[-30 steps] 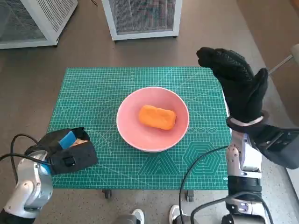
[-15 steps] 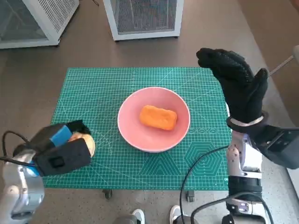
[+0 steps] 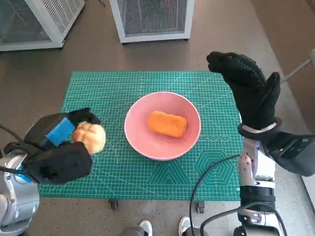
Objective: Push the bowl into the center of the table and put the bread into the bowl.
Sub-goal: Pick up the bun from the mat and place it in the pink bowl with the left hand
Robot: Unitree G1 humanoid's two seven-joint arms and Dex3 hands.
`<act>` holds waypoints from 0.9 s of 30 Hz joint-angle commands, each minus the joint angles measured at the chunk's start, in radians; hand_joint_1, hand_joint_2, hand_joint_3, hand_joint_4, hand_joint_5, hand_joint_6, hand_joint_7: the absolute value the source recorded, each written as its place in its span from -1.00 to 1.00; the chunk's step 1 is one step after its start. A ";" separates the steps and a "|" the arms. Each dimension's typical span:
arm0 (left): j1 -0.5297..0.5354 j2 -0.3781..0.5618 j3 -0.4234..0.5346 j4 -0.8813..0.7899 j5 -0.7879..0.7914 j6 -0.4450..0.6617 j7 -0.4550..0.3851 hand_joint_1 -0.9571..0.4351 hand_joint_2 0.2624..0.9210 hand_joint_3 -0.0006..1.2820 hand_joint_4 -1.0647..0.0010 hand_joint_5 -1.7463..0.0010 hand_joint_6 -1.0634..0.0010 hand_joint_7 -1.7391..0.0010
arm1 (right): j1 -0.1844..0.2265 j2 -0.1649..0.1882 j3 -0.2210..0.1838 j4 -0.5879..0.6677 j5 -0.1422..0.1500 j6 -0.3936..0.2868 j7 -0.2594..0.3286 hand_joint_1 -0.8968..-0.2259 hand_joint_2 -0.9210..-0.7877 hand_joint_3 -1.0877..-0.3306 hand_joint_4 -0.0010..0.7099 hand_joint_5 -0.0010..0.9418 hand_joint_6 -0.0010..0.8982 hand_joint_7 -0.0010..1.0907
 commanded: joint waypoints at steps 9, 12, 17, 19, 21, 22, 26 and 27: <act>-0.204 -0.097 -0.085 0.049 -0.047 -0.119 0.012 0.38 0.93 -0.99 -0.61 -0.12 -0.32 -0.26 | -0.004 0.004 0.003 0.011 0.003 0.011 0.007 -0.28 -1.00 -0.13 -0.46 -1.00 -0.93 -0.26; -0.244 -0.128 -0.109 0.063 -0.043 -0.132 0.019 0.38 0.92 -0.99 -0.61 -0.13 -0.32 -0.25 | -0.005 0.002 0.003 0.009 0.002 0.010 0.008 -0.29 -1.00 -0.14 -0.46 -1.00 -0.93 -0.26; -0.302 -0.181 -0.156 0.108 -0.034 -0.167 0.039 0.38 0.92 -0.99 -0.62 -0.13 -0.32 -0.24 | -0.009 -0.003 0.001 0.015 -0.001 0.005 0.010 -0.28 -1.00 -0.14 -0.47 -1.00 -0.94 -0.25; -0.320 -0.197 -0.170 0.128 -0.033 -0.184 0.044 0.38 0.92 -0.99 -0.62 -0.13 -0.32 -0.24 | -0.009 -0.004 0.001 0.015 -0.001 0.006 0.011 -0.27 -1.00 -0.14 -0.47 -1.00 -0.94 -0.25; -0.337 -0.214 -0.184 0.149 -0.035 -0.202 0.049 0.38 0.92 -0.99 -0.62 -0.13 -0.32 -0.24 | -0.009 -0.005 0.001 0.012 -0.001 0.007 0.012 -0.27 -1.00 -0.14 -0.47 -1.00 -0.94 -0.24; -0.344 -0.221 -0.190 0.160 -0.036 -0.210 0.051 0.38 0.92 -0.99 -0.62 -0.14 -0.33 -0.23 | -0.009 -0.006 0.001 0.013 0.000 0.008 0.012 -0.27 -1.00 -0.14 -0.47 -1.00 -0.94 -0.24; -0.377 -0.255 -0.218 0.226 -0.042 -0.254 0.060 0.38 0.92 -0.99 -0.61 -0.16 -0.34 -0.20 | -0.008 -0.009 0.001 0.010 -0.001 0.008 0.013 -0.26 -1.00 -0.14 -0.47 -1.00 -0.94 -0.24; -0.383 -0.262 -0.223 0.241 -0.043 -0.264 0.061 0.38 0.92 -0.99 -0.61 -0.17 -0.34 -0.20 | -0.007 -0.009 0.001 0.009 -0.003 0.007 0.012 -0.26 -1.00 -0.14 -0.47 -1.00 -0.94 -0.24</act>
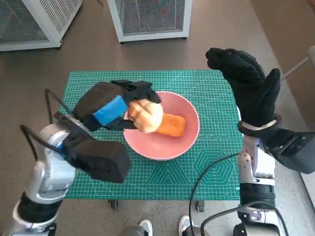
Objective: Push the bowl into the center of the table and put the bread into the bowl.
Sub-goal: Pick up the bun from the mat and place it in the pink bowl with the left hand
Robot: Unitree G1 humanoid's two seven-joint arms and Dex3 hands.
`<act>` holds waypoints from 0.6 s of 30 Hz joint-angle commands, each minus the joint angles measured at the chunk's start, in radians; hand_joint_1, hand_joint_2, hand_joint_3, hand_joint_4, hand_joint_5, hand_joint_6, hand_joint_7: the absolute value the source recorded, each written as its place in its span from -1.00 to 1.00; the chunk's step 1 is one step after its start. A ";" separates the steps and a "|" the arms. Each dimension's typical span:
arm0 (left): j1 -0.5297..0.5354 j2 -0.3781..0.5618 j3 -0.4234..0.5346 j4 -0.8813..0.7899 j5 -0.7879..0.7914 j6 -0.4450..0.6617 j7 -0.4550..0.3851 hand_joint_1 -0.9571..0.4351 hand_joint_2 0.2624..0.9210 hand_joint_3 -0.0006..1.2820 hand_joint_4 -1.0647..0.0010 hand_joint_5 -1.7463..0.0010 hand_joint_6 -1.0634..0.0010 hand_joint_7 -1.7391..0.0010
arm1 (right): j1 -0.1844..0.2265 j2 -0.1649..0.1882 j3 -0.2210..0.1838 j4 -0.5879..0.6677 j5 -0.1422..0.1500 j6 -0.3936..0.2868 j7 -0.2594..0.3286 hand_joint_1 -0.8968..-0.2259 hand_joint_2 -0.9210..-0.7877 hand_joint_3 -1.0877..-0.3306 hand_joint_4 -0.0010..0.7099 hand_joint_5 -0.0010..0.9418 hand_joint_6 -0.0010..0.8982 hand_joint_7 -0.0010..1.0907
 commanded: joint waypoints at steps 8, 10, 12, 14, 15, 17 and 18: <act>-0.069 -0.068 -0.048 0.188 -0.020 -0.116 0.032 0.38 0.98 -0.89 -0.42 -0.28 -0.11 -0.34 | 0.014 -0.008 0.000 0.003 -0.001 0.006 0.010 -0.26 -1.00 -0.14 -0.47 -1.00 -0.95 -0.23; -0.065 -0.068 -0.055 0.203 -0.019 -0.109 0.016 0.34 0.91 -0.85 -0.11 0.02 0.14 -0.09 | 0.015 -0.008 0.000 0.003 -0.001 0.004 0.011 -0.26 -1.00 -0.14 -0.47 -1.00 -0.95 -0.23; -0.064 -0.067 -0.057 0.207 -0.019 -0.106 0.010 0.30 0.89 -0.90 -0.02 0.45 0.18 0.32 | 0.016 -0.008 0.001 0.002 -0.002 0.004 0.010 -0.26 -1.00 -0.14 -0.47 -1.00 -0.95 -0.23; -0.061 -0.057 -0.069 0.195 -0.002 -0.065 -0.023 0.20 0.84 -0.94 0.23 0.77 0.26 0.68 | 0.016 -0.009 0.001 0.001 -0.002 0.004 0.010 -0.25 -1.00 -0.14 -0.47 -1.00 -0.95 -0.22; -0.063 -0.052 -0.077 0.185 0.010 -0.039 -0.044 0.16 0.83 -0.95 0.31 0.82 0.30 0.73 | 0.015 -0.010 0.000 0.002 -0.002 0.004 0.010 -0.25 -1.00 -0.14 -0.47 -1.00 -0.95 -0.22; -0.067 -0.045 -0.084 0.167 0.026 -0.002 -0.073 0.01 0.79 -0.97 0.53 0.92 0.40 0.88 | 0.014 -0.011 -0.001 0.002 -0.002 0.004 0.009 -0.23 -1.00 -0.14 -0.47 -1.00 -0.96 -0.22; -0.068 -0.043 -0.086 0.159 0.032 0.013 -0.084 -0.02 0.79 -0.97 0.57 0.94 0.42 0.90 | 0.015 -0.011 -0.001 0.002 -0.002 0.005 0.009 -0.23 -1.00 -0.14 -0.47 -1.00 -0.96 -0.22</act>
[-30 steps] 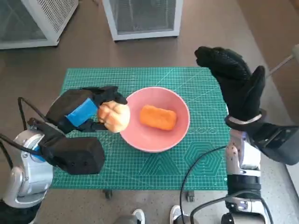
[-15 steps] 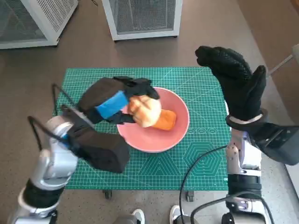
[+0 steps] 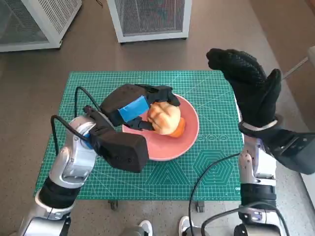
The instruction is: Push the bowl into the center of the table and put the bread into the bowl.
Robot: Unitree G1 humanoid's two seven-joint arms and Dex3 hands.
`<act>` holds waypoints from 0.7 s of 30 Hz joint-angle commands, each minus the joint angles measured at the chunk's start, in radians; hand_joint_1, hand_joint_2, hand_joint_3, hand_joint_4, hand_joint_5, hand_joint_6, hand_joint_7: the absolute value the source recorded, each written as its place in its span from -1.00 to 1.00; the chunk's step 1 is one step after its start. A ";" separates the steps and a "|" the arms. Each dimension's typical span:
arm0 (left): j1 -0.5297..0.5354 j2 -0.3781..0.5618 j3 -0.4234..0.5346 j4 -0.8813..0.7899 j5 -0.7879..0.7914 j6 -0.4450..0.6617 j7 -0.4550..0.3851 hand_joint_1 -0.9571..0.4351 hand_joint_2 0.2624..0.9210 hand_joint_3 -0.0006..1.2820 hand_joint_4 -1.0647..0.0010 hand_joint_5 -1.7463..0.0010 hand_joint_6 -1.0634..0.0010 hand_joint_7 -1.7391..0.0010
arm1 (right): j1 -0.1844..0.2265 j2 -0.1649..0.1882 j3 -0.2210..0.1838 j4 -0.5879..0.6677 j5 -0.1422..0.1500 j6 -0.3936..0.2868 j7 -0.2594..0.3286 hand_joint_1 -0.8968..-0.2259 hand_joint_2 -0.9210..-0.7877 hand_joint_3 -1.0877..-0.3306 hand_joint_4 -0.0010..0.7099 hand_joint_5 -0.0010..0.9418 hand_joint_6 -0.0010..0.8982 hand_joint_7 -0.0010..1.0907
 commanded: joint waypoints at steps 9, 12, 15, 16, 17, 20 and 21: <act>-0.001 0.021 -0.008 -0.073 0.032 0.121 -0.088 -0.20 0.82 -0.98 0.76 1.00 0.51 0.99 | 0.014 -0.003 0.001 0.003 0.000 0.006 0.008 -0.22 -1.00 -0.14 -0.47 -1.00 -0.97 -0.22; 0.010 0.021 0.003 -0.073 0.021 0.117 -0.080 -0.22 0.84 -0.98 0.78 1.00 0.51 0.99 | 0.015 -0.003 0.002 0.005 -0.003 0.004 0.006 -0.22 -1.00 -0.14 -0.47 -1.00 -0.97 -0.22; 0.022 0.020 0.021 -0.072 0.002 0.109 -0.067 -0.23 0.84 -0.98 0.78 1.00 0.51 0.99 | 0.017 -0.002 0.003 0.004 -0.006 0.004 0.003 -0.22 -1.00 -0.14 -0.47 -1.00 -0.97 -0.22; 0.024 0.020 0.026 -0.071 -0.004 0.107 -0.063 -0.23 0.84 -0.98 0.78 1.00 0.51 1.00 | 0.017 -0.002 0.003 0.004 -0.006 0.004 0.003 -0.22 -1.00 -0.14 -0.47 -1.00 -0.97 -0.22; 0.028 0.018 0.036 -0.072 -0.017 0.106 -0.060 -0.23 0.85 -0.99 0.78 1.00 0.52 1.00 | 0.018 -0.001 0.003 0.002 -0.005 0.005 0.002 -0.22 -1.00 -0.14 -0.47 -1.00 -0.97 -0.22; 0.037 0.013 0.062 -0.071 -0.049 0.102 -0.051 -0.22 0.85 -0.99 0.78 1.00 0.51 1.00 | 0.021 0.000 0.003 -0.001 -0.006 0.006 0.000 -0.22 -1.00 -0.14 -0.47 -1.00 -0.97 -0.22; 0.040 0.013 0.075 -0.070 -0.066 0.097 -0.047 -0.22 0.85 -0.99 0.78 1.00 0.51 1.00 | 0.022 0.001 0.003 -0.001 -0.005 0.007 0.000 -0.22 -1.00 -0.14 -0.47 -1.00 -0.97 -0.22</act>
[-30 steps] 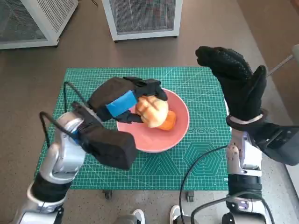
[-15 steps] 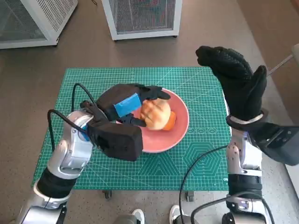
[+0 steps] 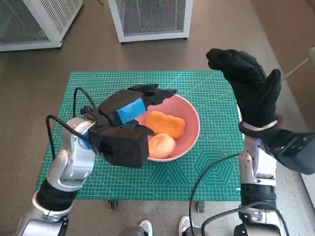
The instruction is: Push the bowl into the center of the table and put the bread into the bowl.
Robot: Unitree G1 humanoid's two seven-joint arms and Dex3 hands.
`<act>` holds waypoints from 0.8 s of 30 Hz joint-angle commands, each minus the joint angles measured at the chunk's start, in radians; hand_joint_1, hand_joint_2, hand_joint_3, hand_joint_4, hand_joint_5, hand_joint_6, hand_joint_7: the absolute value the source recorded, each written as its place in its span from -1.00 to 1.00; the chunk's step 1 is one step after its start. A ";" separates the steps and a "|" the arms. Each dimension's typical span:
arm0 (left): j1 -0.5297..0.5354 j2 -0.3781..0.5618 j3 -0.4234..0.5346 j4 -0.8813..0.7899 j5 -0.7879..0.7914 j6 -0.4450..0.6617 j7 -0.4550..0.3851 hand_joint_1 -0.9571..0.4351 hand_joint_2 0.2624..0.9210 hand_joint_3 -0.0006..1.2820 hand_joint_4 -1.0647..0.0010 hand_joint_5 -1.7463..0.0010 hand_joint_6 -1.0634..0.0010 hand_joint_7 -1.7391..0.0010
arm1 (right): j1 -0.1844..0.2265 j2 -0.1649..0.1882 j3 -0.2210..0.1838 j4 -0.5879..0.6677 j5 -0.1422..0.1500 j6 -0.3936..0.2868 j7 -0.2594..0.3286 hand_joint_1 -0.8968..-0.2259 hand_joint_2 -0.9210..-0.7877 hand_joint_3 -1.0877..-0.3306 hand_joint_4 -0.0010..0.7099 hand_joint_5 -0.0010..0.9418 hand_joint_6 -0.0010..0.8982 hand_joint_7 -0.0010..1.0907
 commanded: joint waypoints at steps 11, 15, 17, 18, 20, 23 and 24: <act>0.068 -0.039 0.256 0.068 -0.334 -0.145 0.071 -0.17 0.98 -0.96 0.78 1.00 0.45 0.98 | 0.031 0.005 0.005 -0.014 -0.007 0.014 -0.009 -0.23 -1.00 -0.13 -0.46 -1.00 -0.97 -0.21; 0.090 -0.085 0.331 0.095 -0.438 -0.203 0.119 -0.23 1.00 -0.89 0.71 0.98 0.42 0.97 | 0.035 0.005 0.005 -0.026 -0.007 0.021 -0.014 -0.23 -1.00 -0.13 -0.46 -1.00 -0.97 -0.21; 0.100 -0.111 0.360 0.101 -0.485 -0.227 0.143 -0.29 1.00 -0.84 0.66 0.97 0.41 0.96 | 0.035 0.004 0.006 -0.032 -0.009 0.023 -0.017 -0.23 -1.00 -0.13 -0.46 -1.00 -0.97 -0.21; 0.105 -0.126 0.372 0.103 -0.509 -0.241 0.153 -0.30 1.00 -0.83 0.65 0.96 0.41 0.96 | 0.036 0.004 0.006 -0.035 -0.011 0.025 -0.020 -0.23 -1.00 -0.13 -0.46 -1.00 -0.97 -0.21; 0.115 -0.150 0.392 0.112 -0.544 -0.279 0.175 -0.33 1.00 -0.80 0.62 0.96 0.40 0.96 | 0.037 0.003 0.007 -0.043 -0.014 0.029 -0.025 -0.23 -1.00 -0.14 -0.46 -1.00 -0.97 -0.21; 0.129 -0.180 0.414 0.129 -0.577 -0.341 0.207 -0.36 1.00 -0.71 0.57 0.95 0.38 0.95 | 0.039 0.002 0.008 -0.056 -0.017 0.037 -0.034 -0.22 -1.00 -0.14 -0.46 -1.00 -0.97 -0.21; 0.133 -0.189 0.421 0.135 -0.586 -0.362 0.218 -0.37 1.00 -0.68 0.55 0.95 0.37 0.95 | 0.039 0.002 0.009 -0.061 -0.018 0.040 -0.038 -0.22 -1.00 -0.14 -0.46 -1.00 -0.97 -0.21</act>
